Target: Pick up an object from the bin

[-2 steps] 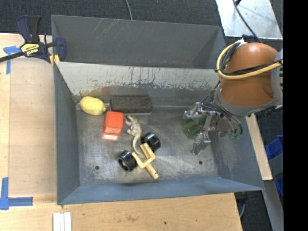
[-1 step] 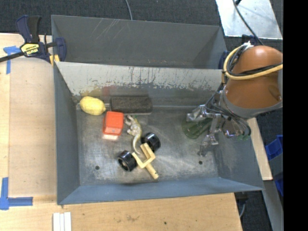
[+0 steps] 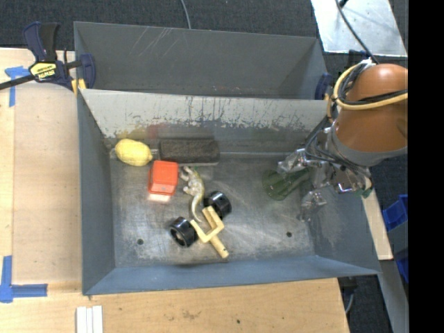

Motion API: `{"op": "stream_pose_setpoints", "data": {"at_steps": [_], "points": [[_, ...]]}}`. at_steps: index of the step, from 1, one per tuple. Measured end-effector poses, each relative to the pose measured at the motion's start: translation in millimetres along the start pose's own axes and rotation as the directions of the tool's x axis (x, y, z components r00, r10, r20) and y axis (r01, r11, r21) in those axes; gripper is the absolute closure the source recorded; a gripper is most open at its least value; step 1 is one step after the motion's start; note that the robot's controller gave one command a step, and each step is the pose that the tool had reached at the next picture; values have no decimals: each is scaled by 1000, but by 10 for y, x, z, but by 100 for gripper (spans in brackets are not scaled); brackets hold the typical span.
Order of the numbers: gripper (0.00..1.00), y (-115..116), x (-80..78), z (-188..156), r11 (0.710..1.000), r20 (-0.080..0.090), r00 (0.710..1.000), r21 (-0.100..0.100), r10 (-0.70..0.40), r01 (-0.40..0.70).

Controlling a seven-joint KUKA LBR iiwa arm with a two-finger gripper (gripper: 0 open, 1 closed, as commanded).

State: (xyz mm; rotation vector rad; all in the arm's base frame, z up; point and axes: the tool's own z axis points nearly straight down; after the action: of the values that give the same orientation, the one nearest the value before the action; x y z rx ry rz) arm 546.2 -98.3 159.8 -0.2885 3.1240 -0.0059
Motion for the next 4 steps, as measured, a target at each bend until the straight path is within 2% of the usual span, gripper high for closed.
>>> {"op": "stream_pose_setpoints", "data": {"at_steps": [1,2,3,4], "points": [[0,-105,21,-31,985,1,985,-3,172,-172],[0,145,-501,-53,994,-1,994,0,107,-107],[0,260,-673,-54,997,3,997,-1,80,-80],[0,284,-669,384,999,-1,999,-4,32,-32]]}}
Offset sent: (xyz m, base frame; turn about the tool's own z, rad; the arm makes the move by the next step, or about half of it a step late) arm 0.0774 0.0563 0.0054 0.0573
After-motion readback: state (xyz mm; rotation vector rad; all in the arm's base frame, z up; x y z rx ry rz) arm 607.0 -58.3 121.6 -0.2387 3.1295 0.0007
